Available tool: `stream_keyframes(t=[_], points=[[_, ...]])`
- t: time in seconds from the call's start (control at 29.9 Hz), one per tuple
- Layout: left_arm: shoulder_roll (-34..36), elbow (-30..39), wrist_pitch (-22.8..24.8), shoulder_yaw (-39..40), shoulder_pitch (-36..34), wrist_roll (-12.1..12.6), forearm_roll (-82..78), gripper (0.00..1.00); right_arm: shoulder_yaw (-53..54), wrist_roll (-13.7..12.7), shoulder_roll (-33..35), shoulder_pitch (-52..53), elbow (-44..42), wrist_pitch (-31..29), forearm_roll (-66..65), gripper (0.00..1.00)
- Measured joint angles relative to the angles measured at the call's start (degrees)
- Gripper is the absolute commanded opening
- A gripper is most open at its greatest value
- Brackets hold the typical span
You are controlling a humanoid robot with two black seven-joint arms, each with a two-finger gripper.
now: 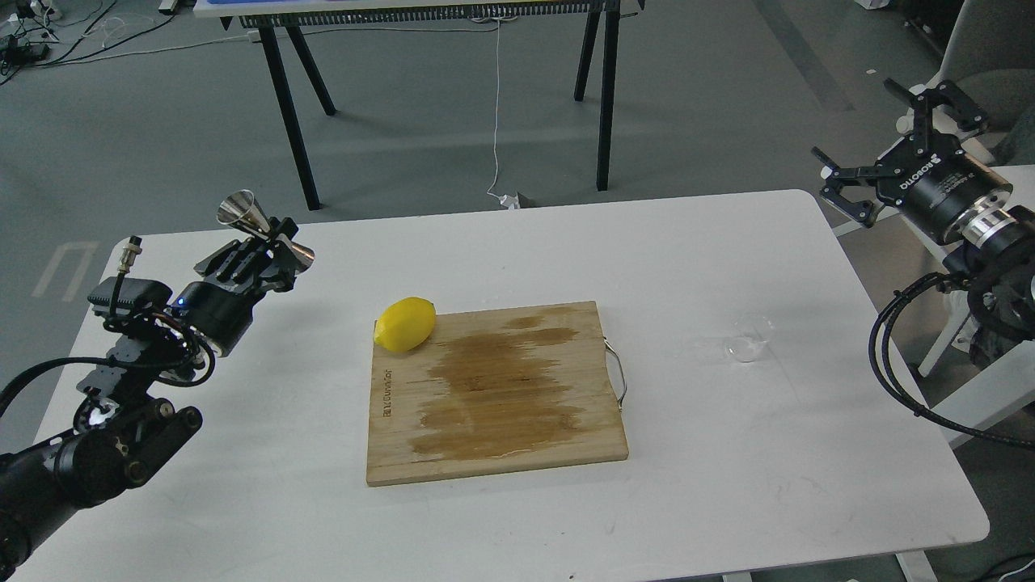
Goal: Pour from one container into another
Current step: 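Lift the jigger with the left gripper and carry it over the cutting board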
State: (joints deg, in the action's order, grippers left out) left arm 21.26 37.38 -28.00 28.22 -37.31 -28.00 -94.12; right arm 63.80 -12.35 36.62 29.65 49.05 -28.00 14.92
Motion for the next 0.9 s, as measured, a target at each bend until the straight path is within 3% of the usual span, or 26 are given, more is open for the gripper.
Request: stream_keyframes(t=[0.13,0.33,0.9], points=[[-1.62,3.55,0.0,-2.6,-2.77,0.0,-7.51,0.04,-0.59,-0.16,0.0,0.97,-1.59,0.0,-0.04,0.99],[-10.06,3.71,0.0,-3.72,-3.26,-0.03,-20.85,0.04,-1.05,-0.61,0.15,2.7,-2.6,0.0,-0.11,0.99],[-19.5,-5.17,0.0,-6.91,1.83,0.01,-28.3,0.05,-1.16,-1.54,-1.15,-3.17,-6.05,0.0,-0.07,0.99]])
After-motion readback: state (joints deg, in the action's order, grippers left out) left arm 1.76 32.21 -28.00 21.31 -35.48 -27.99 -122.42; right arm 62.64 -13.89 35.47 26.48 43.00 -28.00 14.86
